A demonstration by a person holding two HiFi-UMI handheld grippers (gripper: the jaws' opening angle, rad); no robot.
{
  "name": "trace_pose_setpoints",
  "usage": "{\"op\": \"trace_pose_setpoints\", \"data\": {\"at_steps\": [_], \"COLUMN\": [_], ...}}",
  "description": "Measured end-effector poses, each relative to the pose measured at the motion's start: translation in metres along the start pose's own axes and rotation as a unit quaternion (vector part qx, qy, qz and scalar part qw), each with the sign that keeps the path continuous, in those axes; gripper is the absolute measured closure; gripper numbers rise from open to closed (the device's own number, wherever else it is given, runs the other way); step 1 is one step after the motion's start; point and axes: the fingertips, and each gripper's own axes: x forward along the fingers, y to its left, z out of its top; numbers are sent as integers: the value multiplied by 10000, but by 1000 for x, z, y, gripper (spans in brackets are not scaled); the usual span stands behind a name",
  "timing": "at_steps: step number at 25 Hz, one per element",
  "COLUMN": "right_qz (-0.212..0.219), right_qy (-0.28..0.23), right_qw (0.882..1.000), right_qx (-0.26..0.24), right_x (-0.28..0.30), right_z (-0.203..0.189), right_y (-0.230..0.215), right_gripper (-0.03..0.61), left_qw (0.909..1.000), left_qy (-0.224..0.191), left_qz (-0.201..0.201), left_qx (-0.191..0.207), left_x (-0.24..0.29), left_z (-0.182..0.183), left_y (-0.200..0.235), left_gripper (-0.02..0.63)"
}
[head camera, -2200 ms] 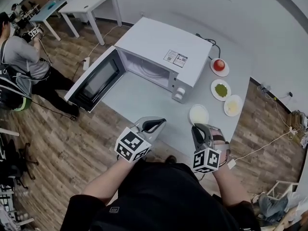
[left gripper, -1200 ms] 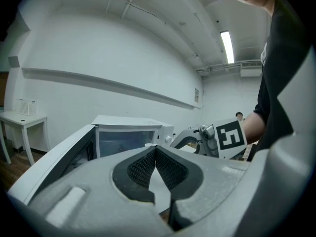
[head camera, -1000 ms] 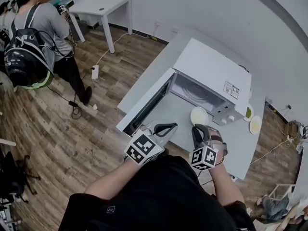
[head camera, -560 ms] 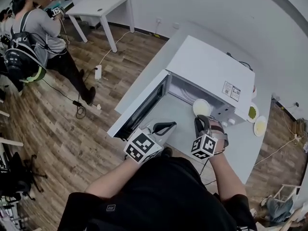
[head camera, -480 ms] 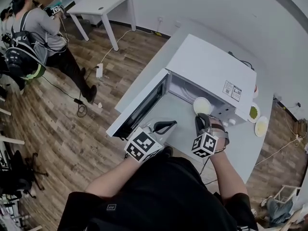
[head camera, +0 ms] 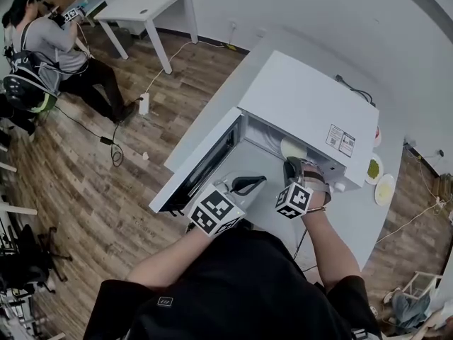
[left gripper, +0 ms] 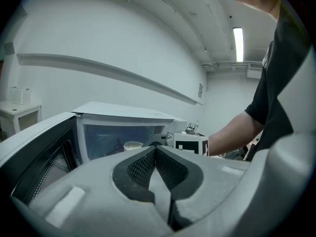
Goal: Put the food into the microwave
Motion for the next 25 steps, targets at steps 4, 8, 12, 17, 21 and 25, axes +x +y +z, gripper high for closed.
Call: {"op": "trace_pose_setpoints", "data": {"at_steps": [4,8,12,17,21,25], "right_qz": [52,-28,-24,-65,-132,-149], "right_qy": [107,177,271,332,366,423], "right_qw": [9999,9998,9996,9994,9992,9990], "right_qx": [34,22,-20,0,32,54], "right_x": [19,36,50,66,75,84], "right_z": [2,6,4,0,0,-4], "right_y": [-6,-19,-22,-27,-35,-40], "right_gripper": [511,511,511,512,517,517], "left_qw": [9999,9997,9992,9988,9987,9987], "left_qy": [44,111,187,271,336,379], "left_qz": [-121,-226,-338,-395,-381,-347], "left_qx": [35,50,34,-11,-19,-49], "left_x": [10,19,28,36,35,33], "left_z": [5,6,5,3,3,1], "left_y": [10,23,28,33,37,38], "left_gripper": [606,606,606,606,606,606]}}
